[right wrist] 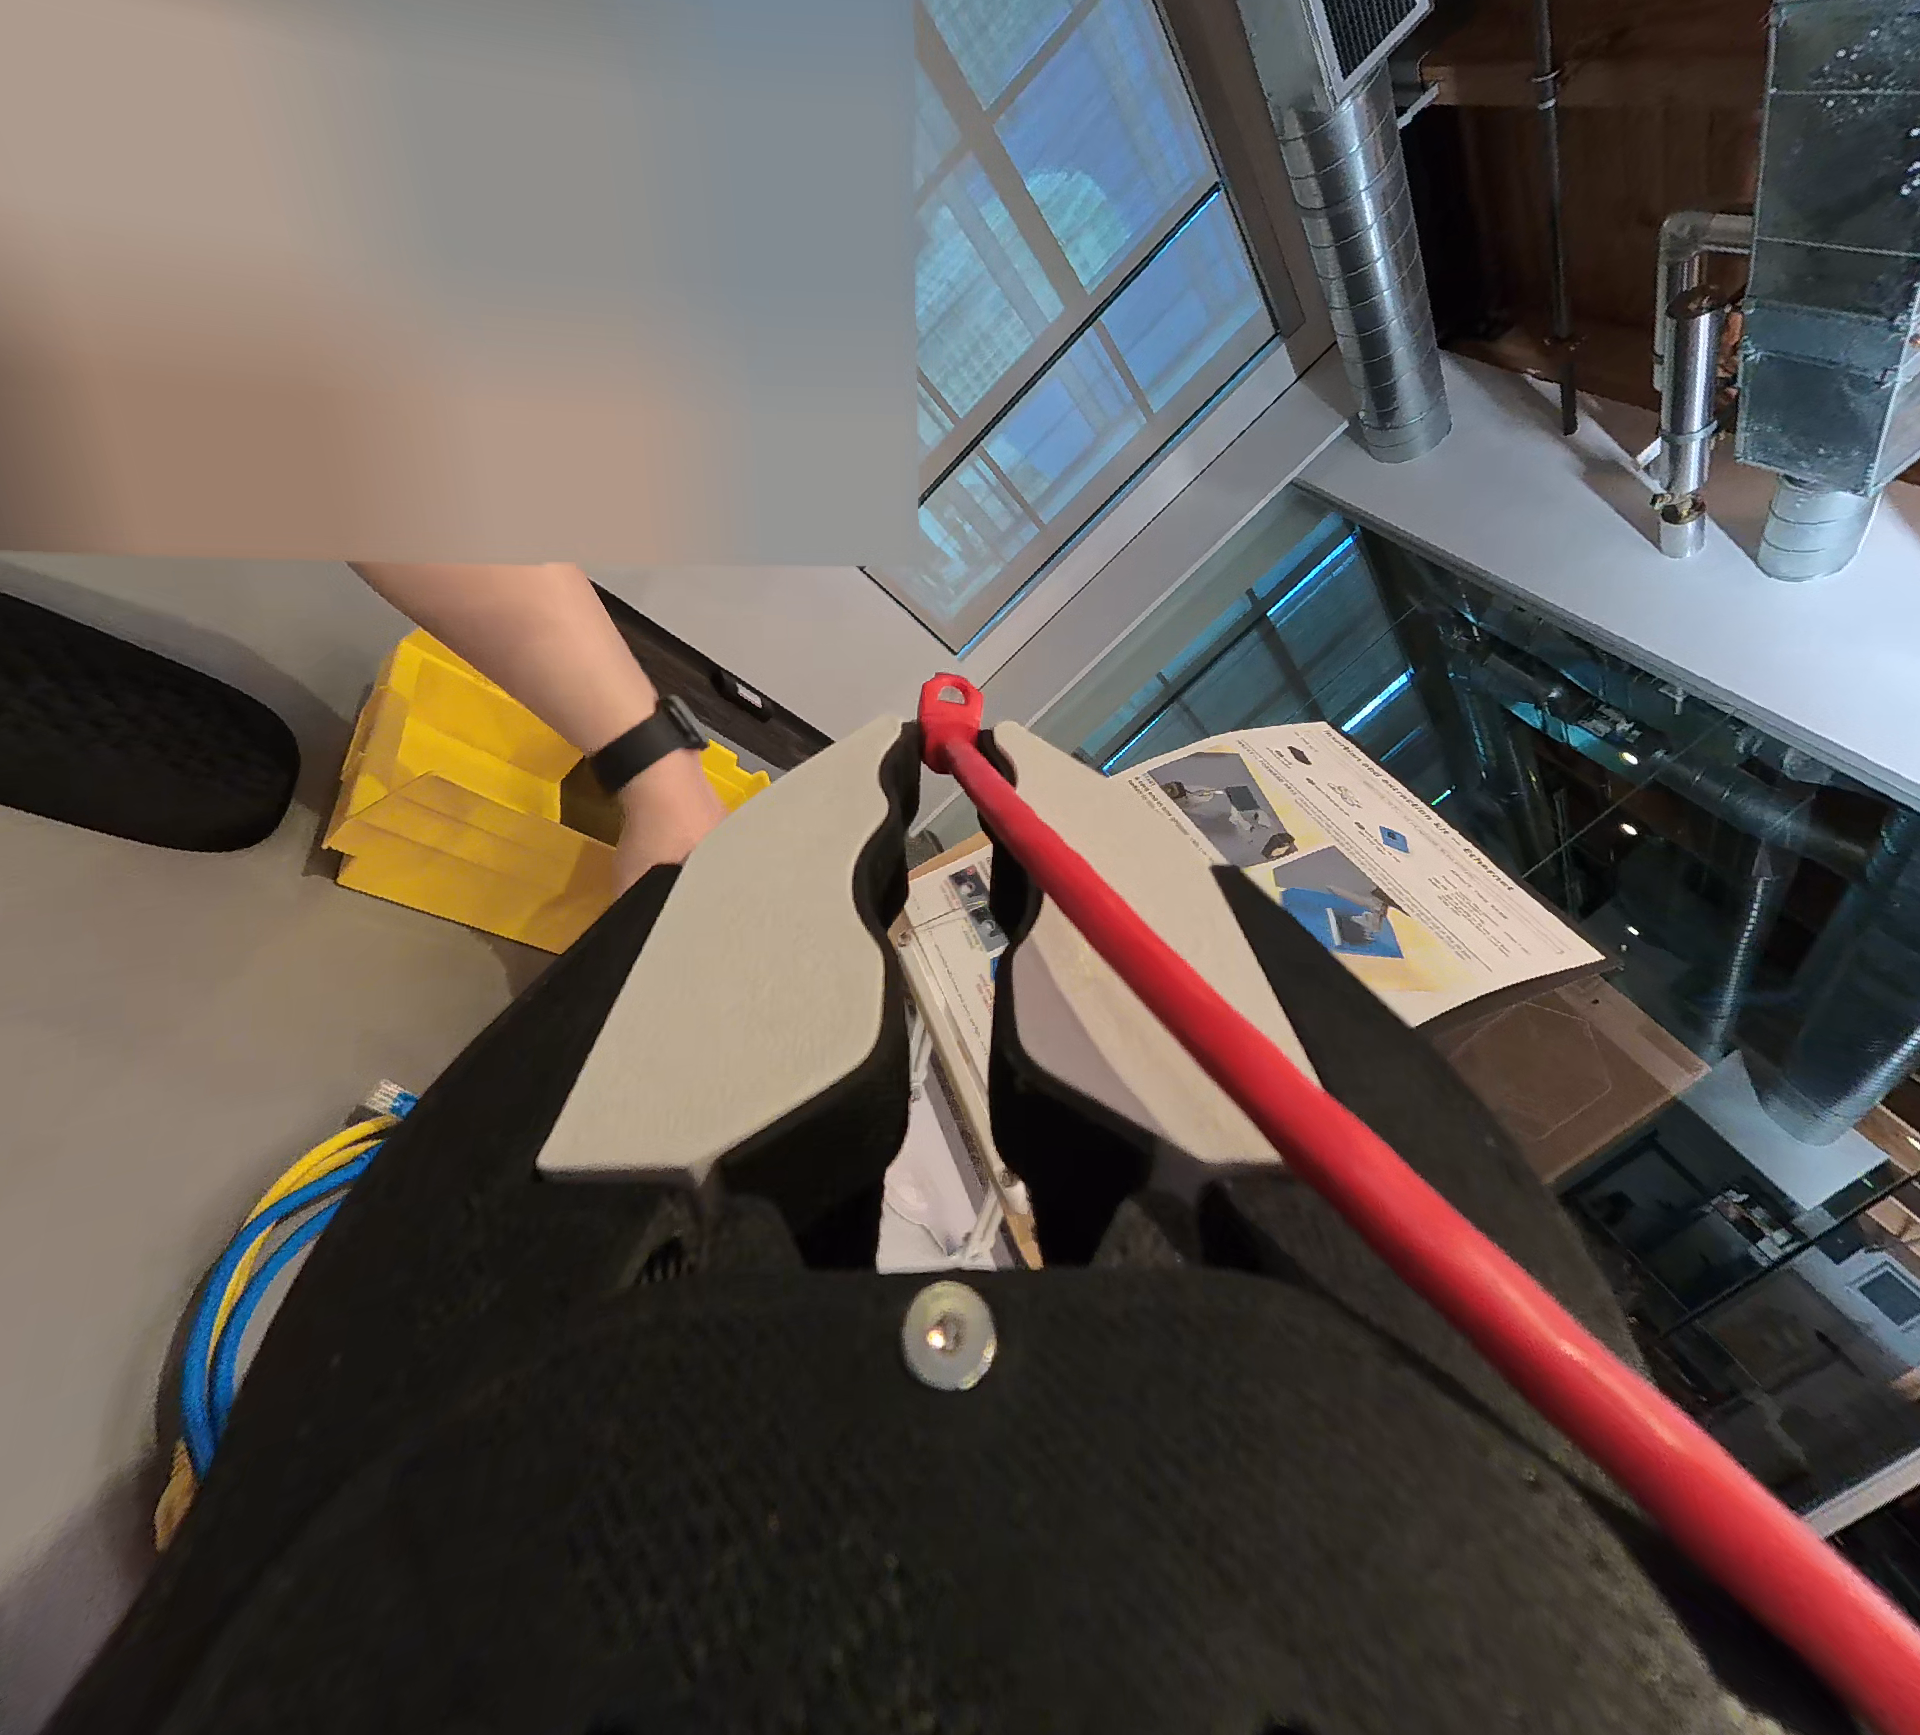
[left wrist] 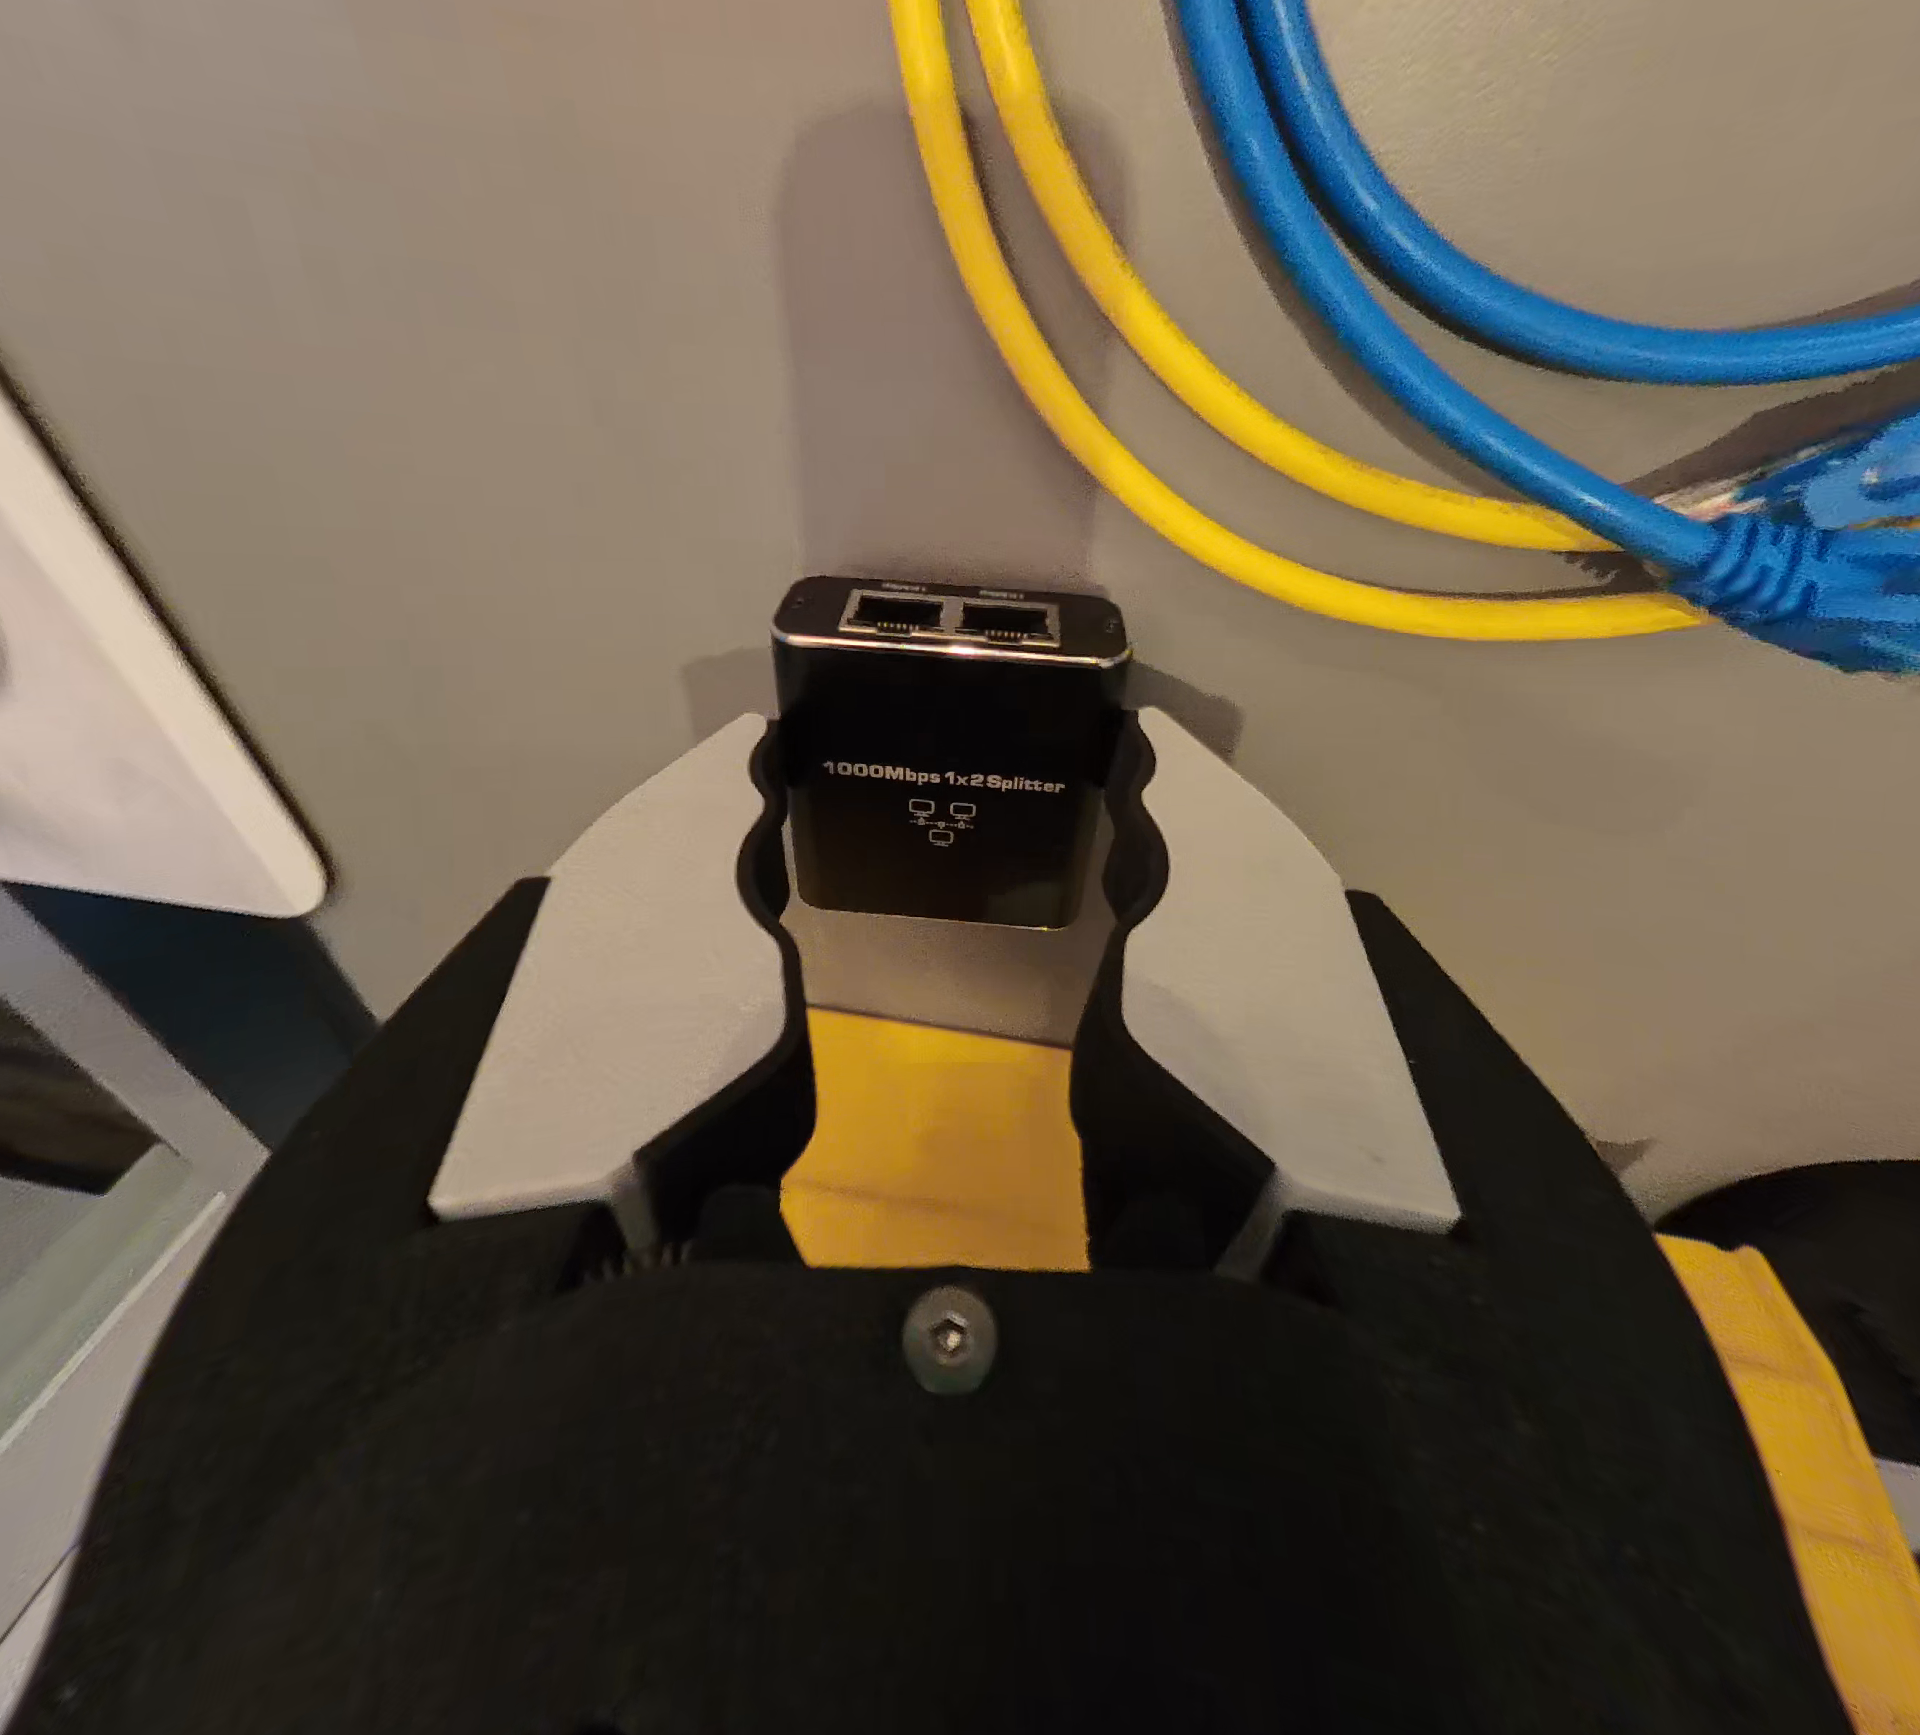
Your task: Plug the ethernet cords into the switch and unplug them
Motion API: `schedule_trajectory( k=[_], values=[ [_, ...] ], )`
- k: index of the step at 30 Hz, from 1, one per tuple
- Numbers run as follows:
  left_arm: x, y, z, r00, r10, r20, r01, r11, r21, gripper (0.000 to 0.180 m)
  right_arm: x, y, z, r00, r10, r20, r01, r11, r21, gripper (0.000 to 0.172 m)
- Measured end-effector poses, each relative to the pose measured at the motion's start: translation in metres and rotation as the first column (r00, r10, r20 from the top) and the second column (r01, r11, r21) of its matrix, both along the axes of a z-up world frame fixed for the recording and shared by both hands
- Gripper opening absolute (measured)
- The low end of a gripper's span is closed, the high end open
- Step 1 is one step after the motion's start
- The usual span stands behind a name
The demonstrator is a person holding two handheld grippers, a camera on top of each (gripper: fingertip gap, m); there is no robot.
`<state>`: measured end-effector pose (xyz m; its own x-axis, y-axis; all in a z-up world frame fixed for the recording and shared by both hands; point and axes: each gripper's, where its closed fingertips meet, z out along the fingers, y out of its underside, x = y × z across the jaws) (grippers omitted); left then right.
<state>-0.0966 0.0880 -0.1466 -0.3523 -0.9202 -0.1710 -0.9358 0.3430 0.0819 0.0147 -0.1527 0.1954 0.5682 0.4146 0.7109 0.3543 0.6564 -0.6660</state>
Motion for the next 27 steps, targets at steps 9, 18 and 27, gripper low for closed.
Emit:
schedule_trajectory(
  k=[9, 18, 27],
  values=[
    [0.010, -0.040, 0.108, 0.932, -0.052, 0.360, 0.070, 0.997, -0.035, 0.059, 0.002, 0.009, -0.011, 0.999, 0.035, 0.002, -0.035, 0.996, -0.078, 0.011],
    [-0.022, -0.097, 0.143, 0.825, -0.168, 0.540, 0.216, 0.976, -0.027, 0.059, -0.047, 0.080, -0.066, 0.997, 0.050, 0.064, -0.023, 0.927, -0.375, 0.011],
    [-0.043, -0.092, 0.167, 0.729, -0.155, 0.667, 0.244, 0.969, -0.041, 0.059, -0.122, 0.131, -0.114, 0.994, 0.097, 0.041, -0.065, 0.872, -0.485, 0.011]
  ],
)
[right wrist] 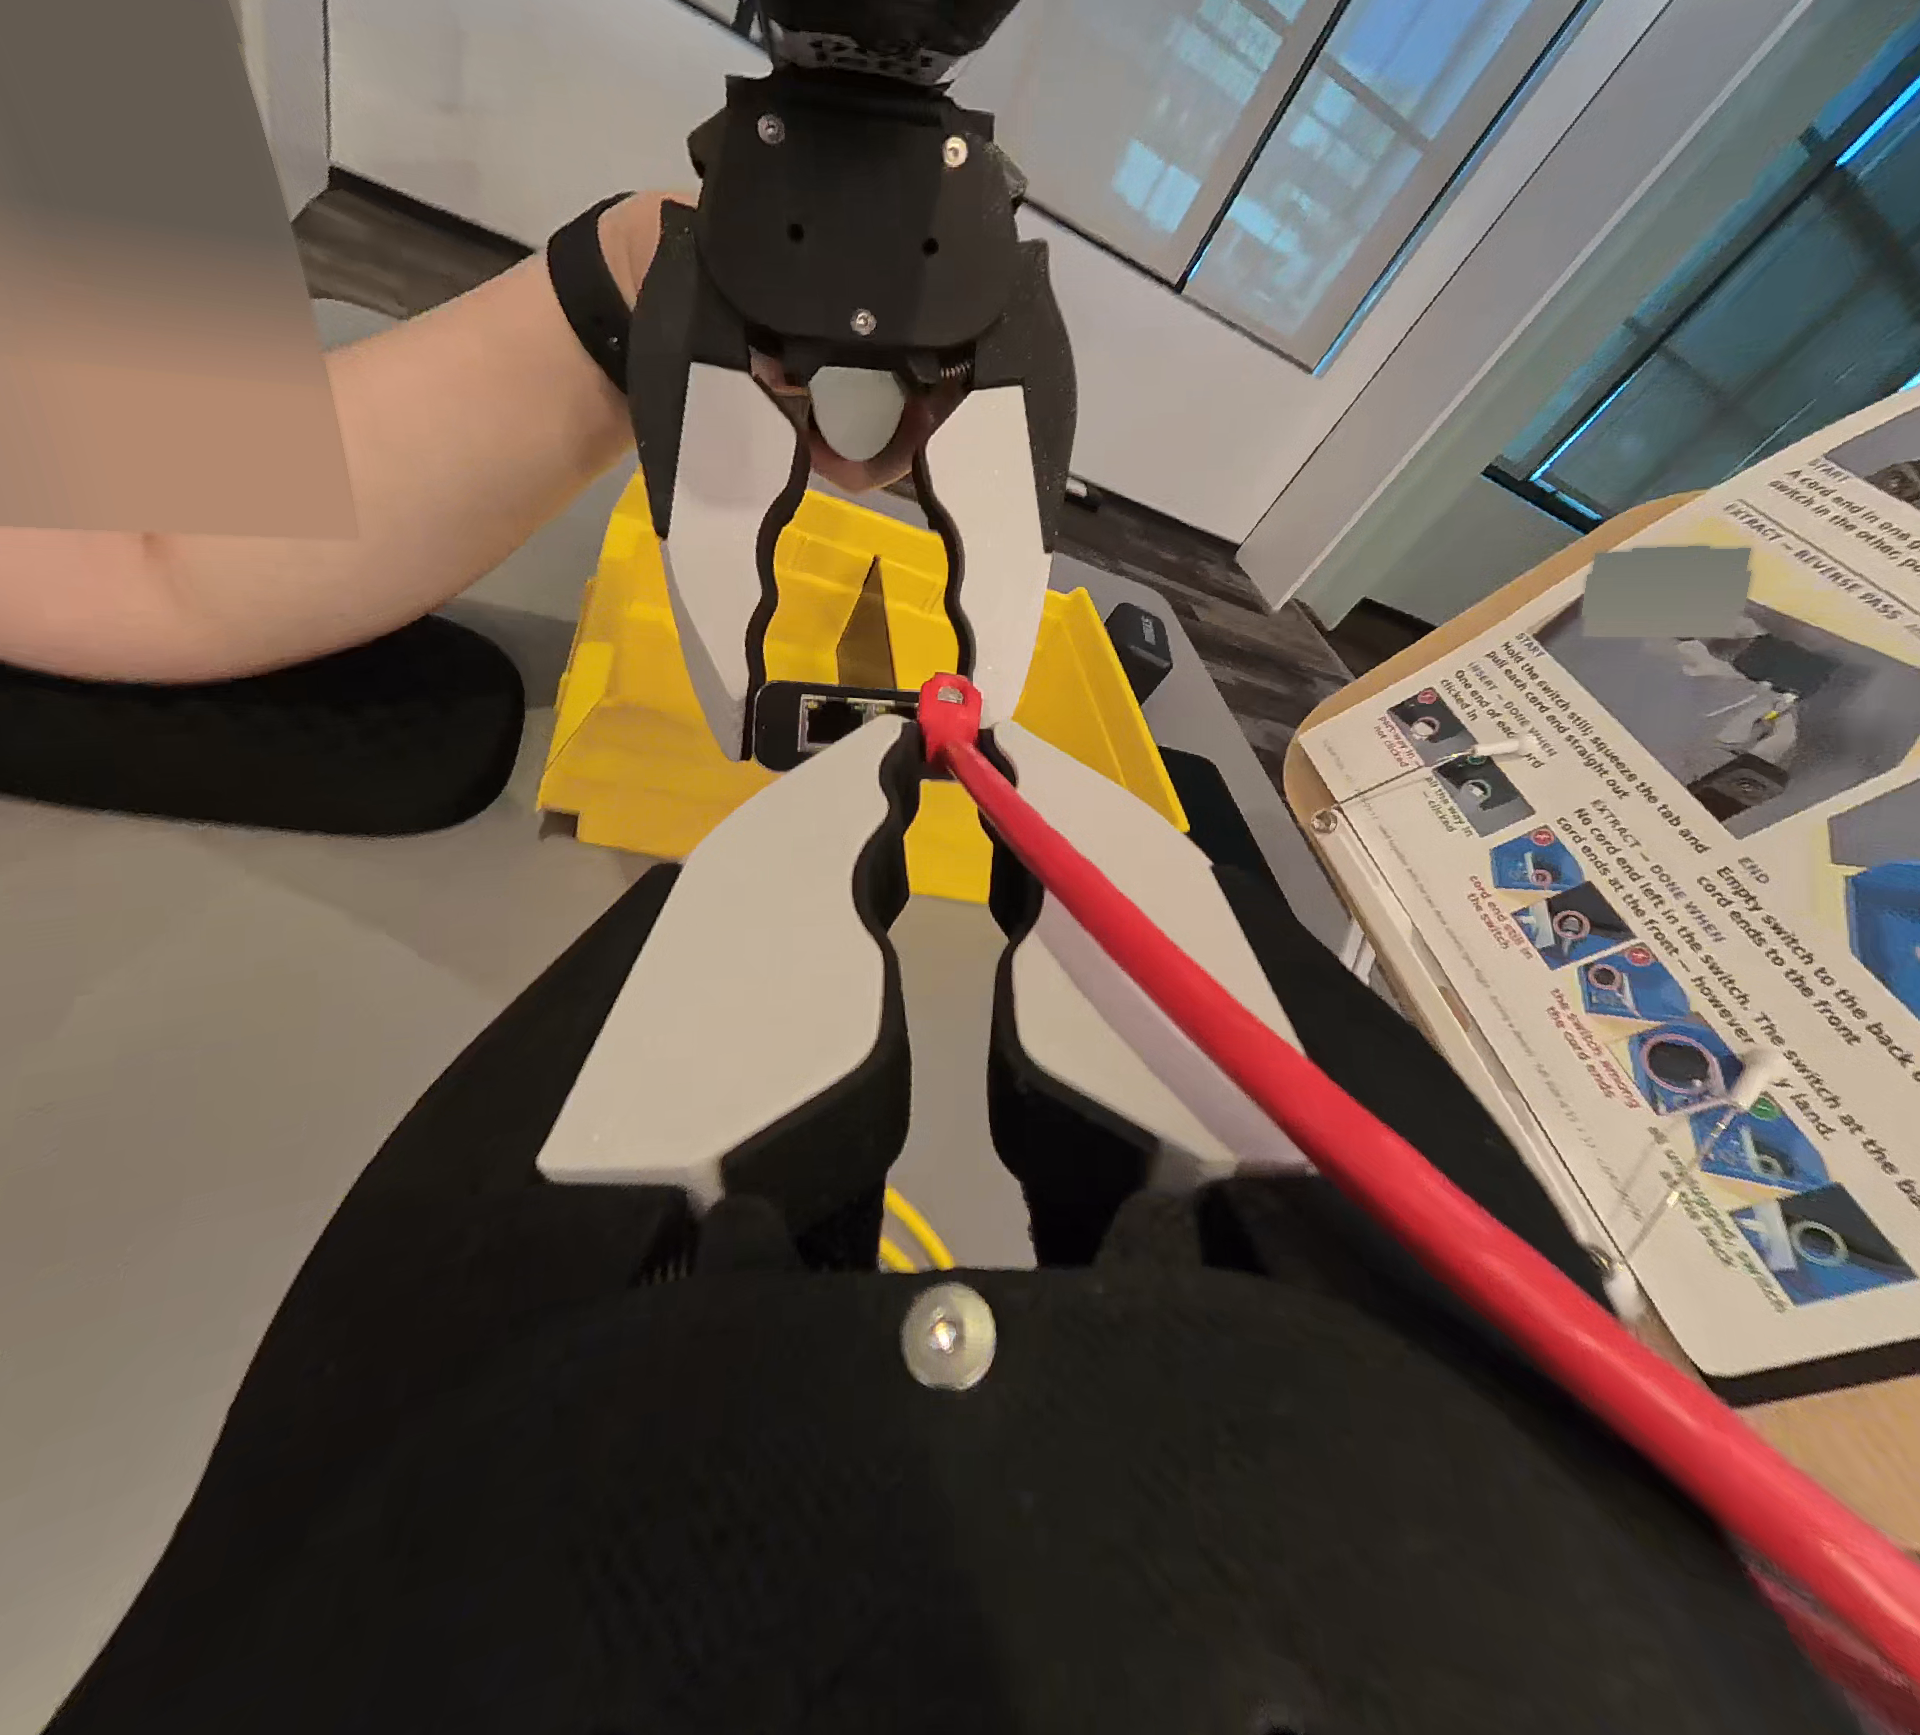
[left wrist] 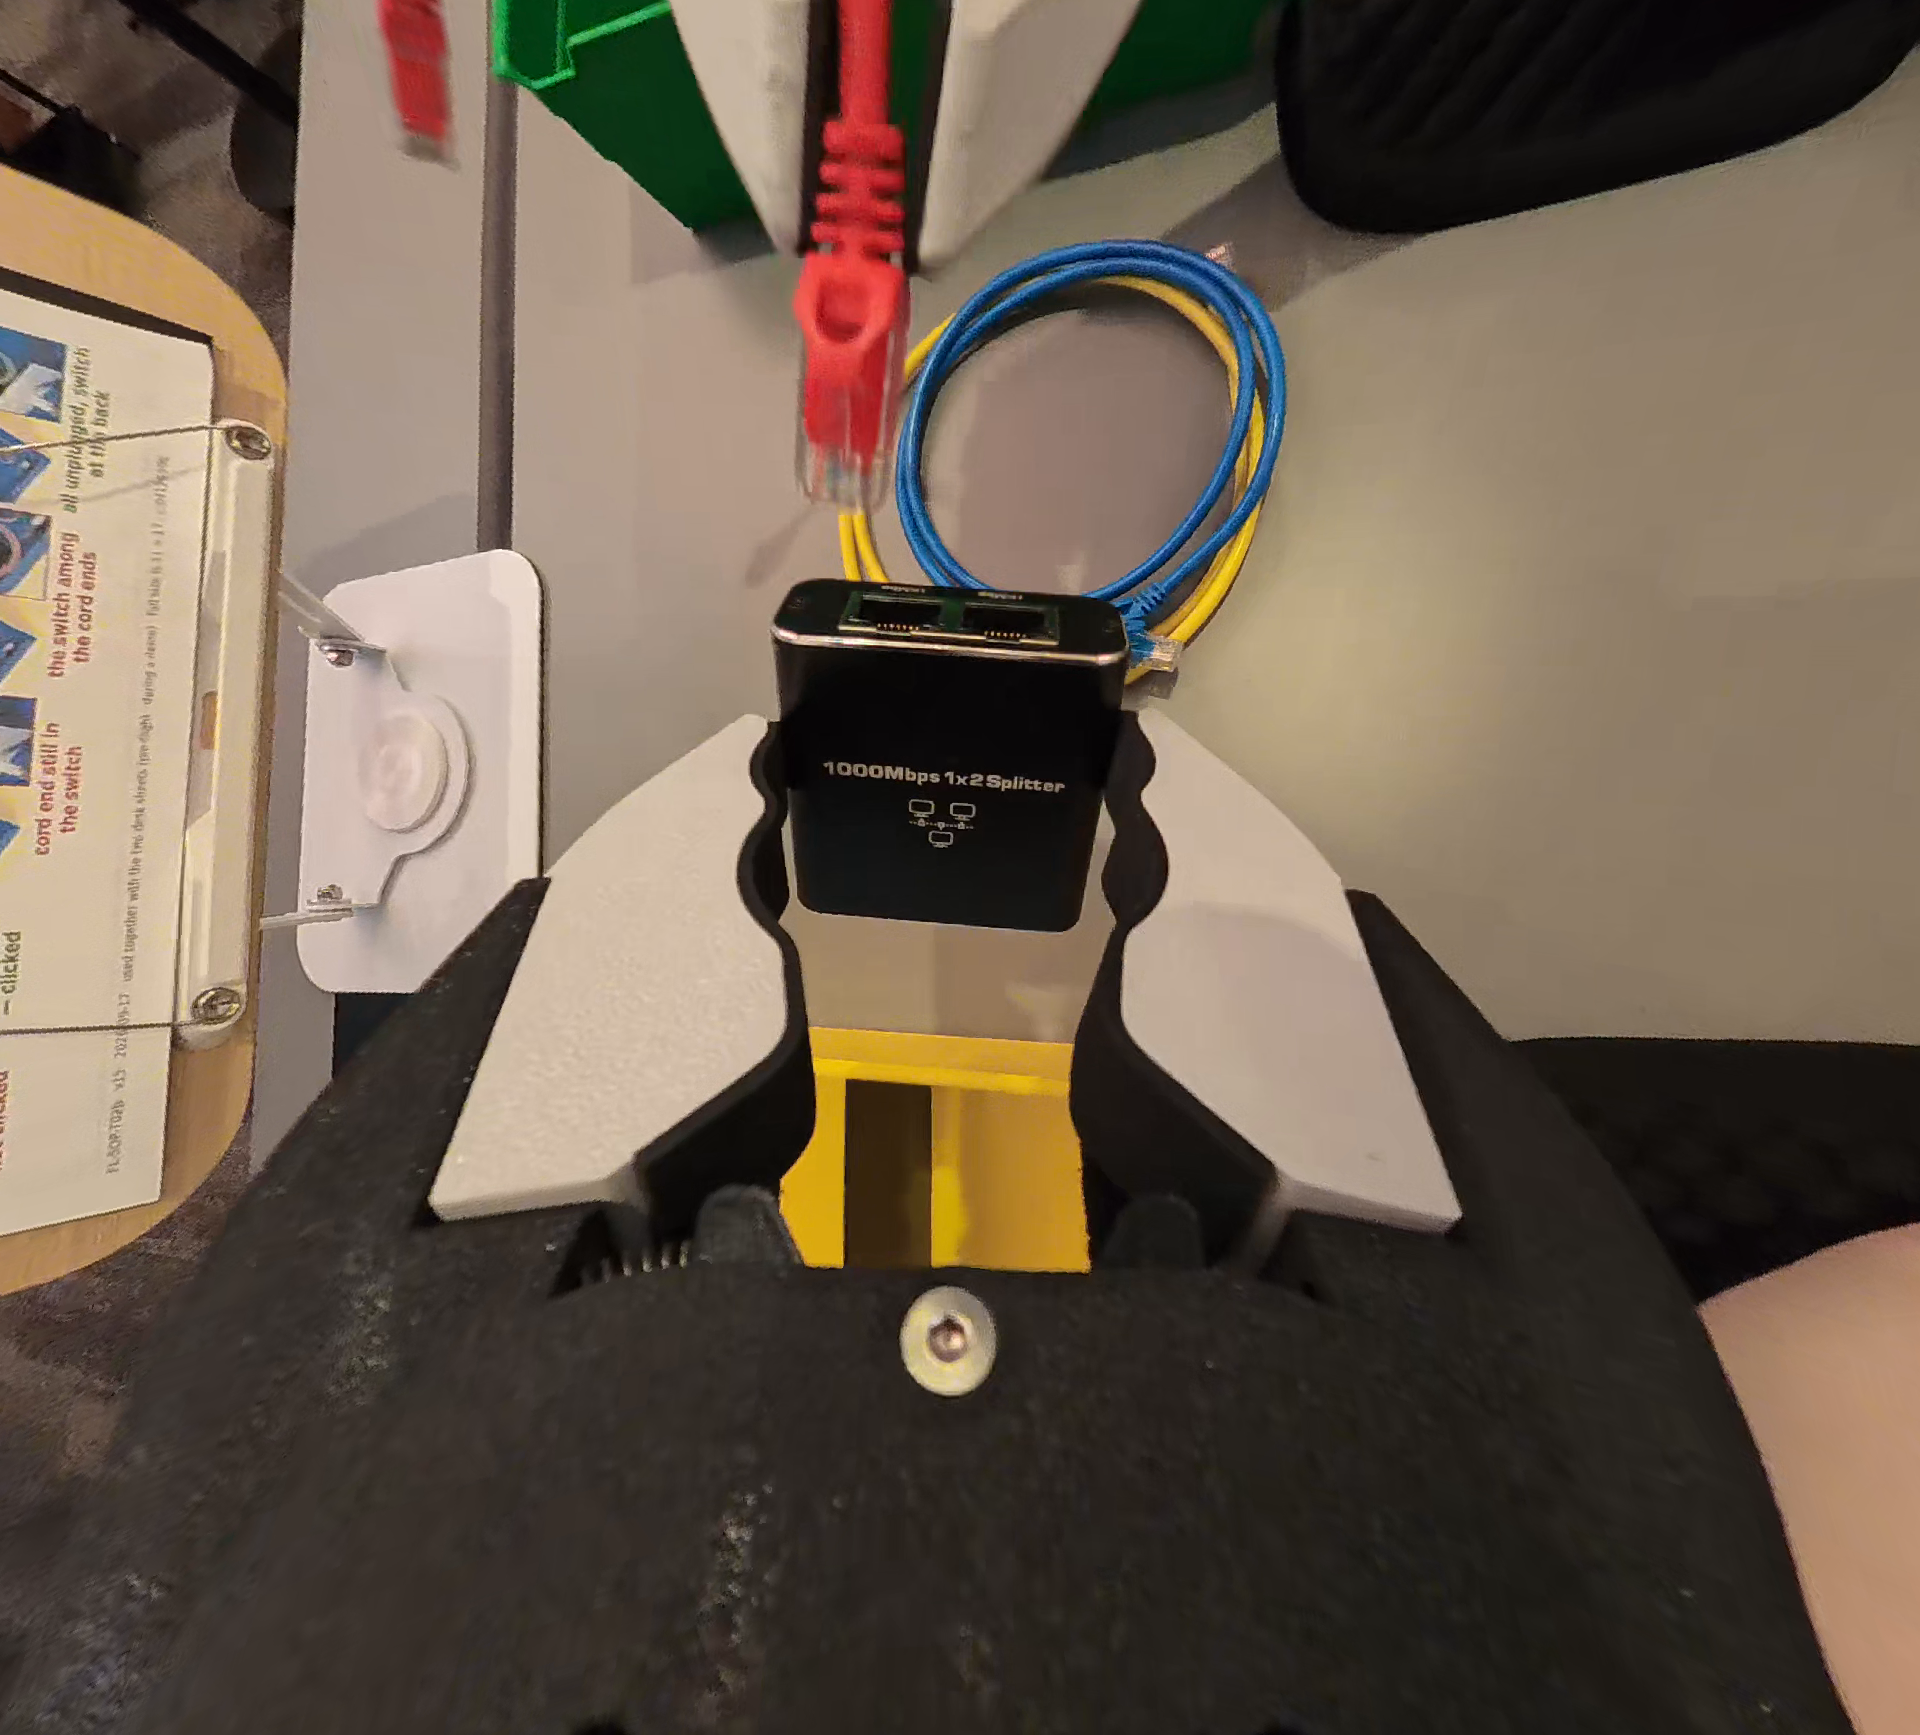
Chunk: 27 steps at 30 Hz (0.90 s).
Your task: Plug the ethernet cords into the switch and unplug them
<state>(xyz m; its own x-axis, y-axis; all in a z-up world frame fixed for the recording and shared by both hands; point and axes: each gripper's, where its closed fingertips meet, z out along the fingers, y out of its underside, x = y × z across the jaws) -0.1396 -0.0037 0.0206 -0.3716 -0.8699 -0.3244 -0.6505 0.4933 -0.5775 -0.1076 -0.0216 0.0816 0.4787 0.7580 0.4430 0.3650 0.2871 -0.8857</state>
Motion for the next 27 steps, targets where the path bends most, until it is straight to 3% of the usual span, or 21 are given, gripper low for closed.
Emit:
schedule_trajectory(
  k=[11, 27],
  values=[
    [0.009, -0.004, 0.010, 0.995, -0.037, 0.088, 0.037, 0.999, -0.007, 0.059, -0.001, -0.003, 0.002, 0.998, 0.034, -0.048, -0.035, 0.999, -0.019, 0.011],
    [0.017, -0.016, 0.009, 0.991, -0.084, 0.104, 0.087, 0.996, -0.028, 0.059, 0.004, -0.013, -0.008, 0.994, 0.034, 0.106, -0.033, 0.999, -0.013, 0.011]
  ],
)
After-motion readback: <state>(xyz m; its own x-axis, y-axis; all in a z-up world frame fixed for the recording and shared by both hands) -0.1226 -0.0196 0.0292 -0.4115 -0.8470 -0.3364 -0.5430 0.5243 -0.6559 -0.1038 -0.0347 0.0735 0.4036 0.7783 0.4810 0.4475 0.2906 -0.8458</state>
